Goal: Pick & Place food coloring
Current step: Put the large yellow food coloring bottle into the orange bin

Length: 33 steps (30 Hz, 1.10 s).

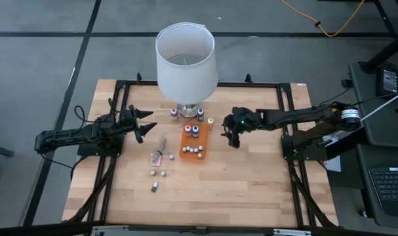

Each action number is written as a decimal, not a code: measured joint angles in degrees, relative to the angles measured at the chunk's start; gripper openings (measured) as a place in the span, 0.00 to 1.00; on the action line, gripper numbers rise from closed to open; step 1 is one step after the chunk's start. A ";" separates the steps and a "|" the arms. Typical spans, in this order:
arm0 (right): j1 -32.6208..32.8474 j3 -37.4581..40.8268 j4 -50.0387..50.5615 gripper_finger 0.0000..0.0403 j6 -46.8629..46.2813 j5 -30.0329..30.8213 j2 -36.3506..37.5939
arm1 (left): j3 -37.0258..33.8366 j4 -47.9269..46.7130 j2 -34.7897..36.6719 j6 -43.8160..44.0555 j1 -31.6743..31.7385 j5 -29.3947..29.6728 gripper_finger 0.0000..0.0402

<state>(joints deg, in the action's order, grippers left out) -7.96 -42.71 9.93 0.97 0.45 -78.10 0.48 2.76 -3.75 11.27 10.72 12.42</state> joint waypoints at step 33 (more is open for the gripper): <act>-13.25 -8.34 -6.53 0.59 23.68 -17.22 -14.36 | -0.01 0.00 0.02 0.00 0.00 0.00 0.73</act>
<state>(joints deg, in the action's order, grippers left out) -21.21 -51.05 3.40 24.65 -16.78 -92.46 0.47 2.76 -3.73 11.27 10.72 12.42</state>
